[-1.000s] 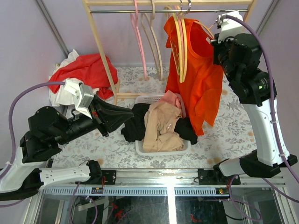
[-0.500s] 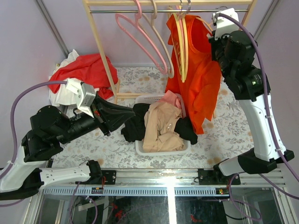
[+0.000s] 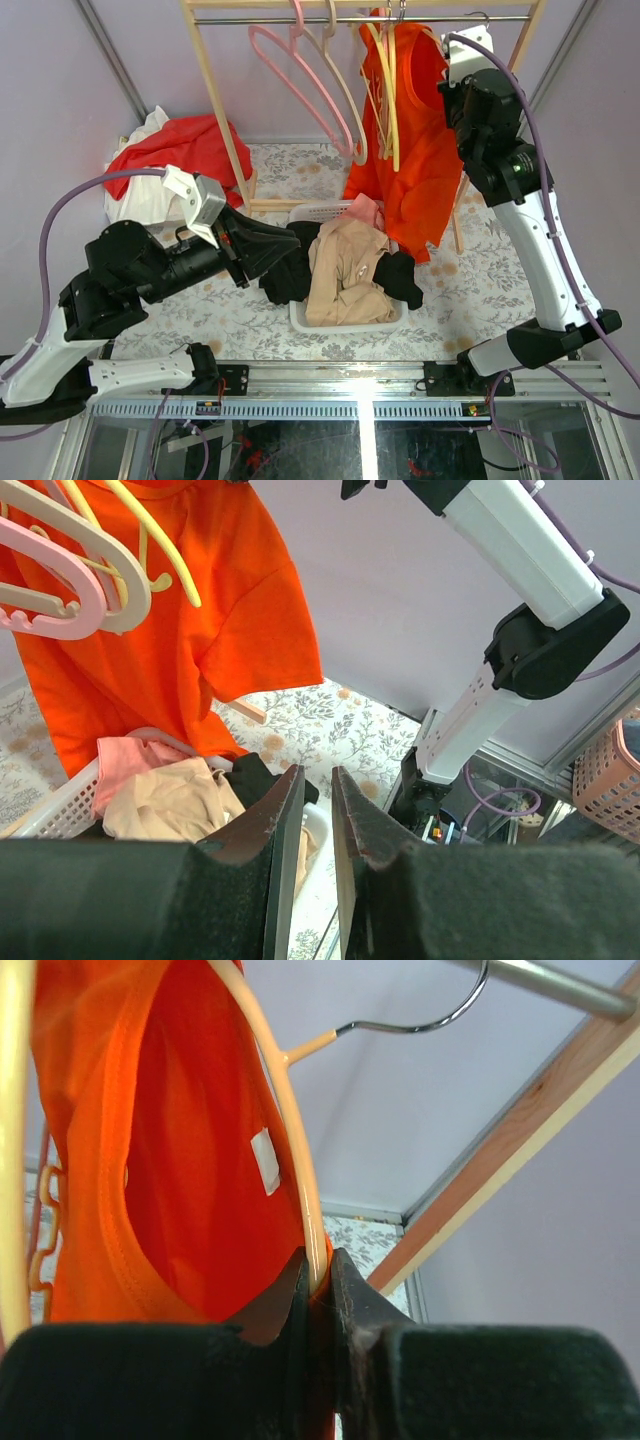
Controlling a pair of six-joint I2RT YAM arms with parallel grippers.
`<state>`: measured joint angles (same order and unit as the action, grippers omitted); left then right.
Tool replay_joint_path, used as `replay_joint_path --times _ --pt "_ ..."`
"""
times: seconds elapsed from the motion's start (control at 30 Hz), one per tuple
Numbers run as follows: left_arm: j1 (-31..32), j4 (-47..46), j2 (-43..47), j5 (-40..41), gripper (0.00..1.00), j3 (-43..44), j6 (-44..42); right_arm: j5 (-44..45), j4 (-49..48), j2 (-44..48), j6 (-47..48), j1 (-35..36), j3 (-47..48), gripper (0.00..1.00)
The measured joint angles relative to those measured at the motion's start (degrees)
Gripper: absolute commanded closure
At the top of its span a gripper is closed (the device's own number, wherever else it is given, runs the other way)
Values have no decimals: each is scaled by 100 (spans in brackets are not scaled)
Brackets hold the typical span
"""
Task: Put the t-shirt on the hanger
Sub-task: Place the hanger at the clothesline.
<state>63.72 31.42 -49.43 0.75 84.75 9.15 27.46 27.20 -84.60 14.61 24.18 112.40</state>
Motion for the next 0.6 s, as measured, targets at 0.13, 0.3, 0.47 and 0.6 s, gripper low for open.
replay_joint_path --times 0.13,0.3,0.47,0.6 --pt "0 0 -70 -2 84 0 0 179 -90 28 0 -144 -284 99" --pt "0 0 -149 -2 85 0 0 374 -81 52 0 -223 -319 93" --pt "0 2 -232 -4 85 24 0 472 -2 177 -7 -238 -319 79" --pt "0 2 -313 -4 84 68 2 577 31 271 -48 -273 -319 55"
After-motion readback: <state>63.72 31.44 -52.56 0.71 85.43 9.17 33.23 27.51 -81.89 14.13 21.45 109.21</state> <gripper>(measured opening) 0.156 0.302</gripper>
